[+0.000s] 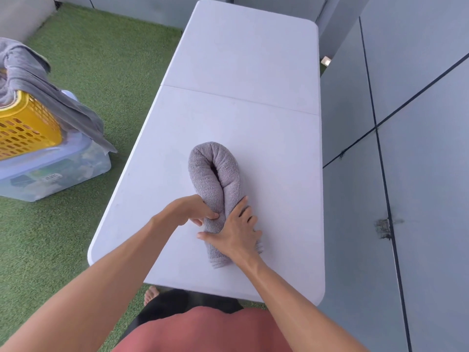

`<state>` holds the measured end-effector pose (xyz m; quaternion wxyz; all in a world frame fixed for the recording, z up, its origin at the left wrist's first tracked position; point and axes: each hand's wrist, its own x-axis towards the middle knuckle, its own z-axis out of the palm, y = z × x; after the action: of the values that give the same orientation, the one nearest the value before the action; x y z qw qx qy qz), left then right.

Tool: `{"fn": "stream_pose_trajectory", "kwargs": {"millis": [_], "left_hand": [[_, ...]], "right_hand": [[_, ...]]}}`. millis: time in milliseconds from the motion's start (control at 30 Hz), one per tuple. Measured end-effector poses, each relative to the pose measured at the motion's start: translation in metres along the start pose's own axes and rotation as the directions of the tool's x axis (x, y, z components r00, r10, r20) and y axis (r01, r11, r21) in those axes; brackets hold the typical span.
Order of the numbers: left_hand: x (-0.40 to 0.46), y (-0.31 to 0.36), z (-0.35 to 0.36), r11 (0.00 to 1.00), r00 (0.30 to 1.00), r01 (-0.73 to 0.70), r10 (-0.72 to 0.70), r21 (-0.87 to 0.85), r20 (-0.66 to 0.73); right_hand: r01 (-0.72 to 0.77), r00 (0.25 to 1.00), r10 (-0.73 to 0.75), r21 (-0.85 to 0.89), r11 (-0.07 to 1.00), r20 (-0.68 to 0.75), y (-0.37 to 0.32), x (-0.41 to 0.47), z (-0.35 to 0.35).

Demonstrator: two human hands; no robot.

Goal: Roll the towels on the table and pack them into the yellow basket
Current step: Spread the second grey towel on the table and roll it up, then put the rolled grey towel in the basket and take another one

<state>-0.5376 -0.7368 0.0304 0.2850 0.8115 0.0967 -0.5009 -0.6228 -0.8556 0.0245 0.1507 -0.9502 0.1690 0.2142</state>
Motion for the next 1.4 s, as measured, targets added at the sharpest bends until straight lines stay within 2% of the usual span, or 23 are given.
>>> {"fn": "stream_pose_trajectory", "kwargs": {"millis": [100, 200, 267, 300, 367, 433, 533, 600, 733, 933, 1167, 1400], "left_hand": [[-0.002, -0.007, -0.001, 0.997, 0.999, -0.04, 0.04, -0.067, -0.011], [0.0, -0.027, -0.006, 0.989, 0.995, -0.092, 0.088, -0.12, -0.039], [-0.003, -0.045, -0.015, 0.988, 0.986, -0.131, 0.12, -0.087, -0.119], [-0.005, -0.057, -0.022, 0.991, 0.971, -0.132, 0.123, -0.033, -0.203], [-0.011, -0.086, -0.039, 0.991, 0.901, -0.106, 0.131, 0.084, -0.413], [-0.019, -0.122, -0.059, 0.982, 0.801, -0.125, 0.183, 0.14, -0.569], [-0.03, -0.188, -0.092, 0.965, 0.678, -0.146, 0.257, 0.217, -0.689], [-0.04, -0.242, -0.121, 0.973, 0.653, -0.104, 0.223, 0.206, -0.724], [-0.064, -0.347, -0.18, 0.993, 0.652, -0.025, 0.102, 0.114, -0.751], [-0.091, -0.458, -0.249, 0.997, 0.57, 0.04, -0.082, -0.071, -0.818], [-0.076, -0.529, -0.325, 0.991, 0.479, 0.054, -0.135, -0.124, -0.867], [-0.023, -0.576, -0.466, 0.986, 0.419, 0.055, -0.165, -0.156, -0.893]], "right_hand": [[-0.033, 0.992, 0.023, -0.073, 0.997, -0.123, -0.011, 0.002, 0.01], [-0.032, 0.985, 0.014, -0.1, 0.994, -0.17, -0.019, 0.004, 0.015], [-0.009, 0.987, -0.005, -0.089, 0.996, -0.16, -0.032, 0.006, 0.016], [0.006, 0.989, -0.02, -0.088, 0.996, -0.149, -0.042, 0.007, 0.017], [0.026, 0.989, -0.038, -0.085, 0.996, -0.142, -0.068, 0.006, 0.022], [0.046, 0.989, -0.054, -0.058, 0.997, -0.137, -0.105, 0.001, 0.032], [0.077, 0.991, -0.079, -0.02, 0.997, -0.106, -0.171, -0.01, 0.052], [0.12, 0.99, -0.119, 0.001, 0.993, -0.074, -0.223, -0.022, 0.068], [0.207, 0.978, -0.209, 0.068, 0.976, 0.023, -0.328, -0.038, 0.093], [0.332, 0.927, -0.349, 0.135, 0.934, 0.137, -0.449, -0.052, 0.13], [0.445, 0.873, -0.466, 0.153, 0.882, 0.146, -0.576, -0.02, 0.155], [0.573, 0.806, -0.576, 0.069, 0.817, 0.136, -0.723, 0.065, 0.167]]}}
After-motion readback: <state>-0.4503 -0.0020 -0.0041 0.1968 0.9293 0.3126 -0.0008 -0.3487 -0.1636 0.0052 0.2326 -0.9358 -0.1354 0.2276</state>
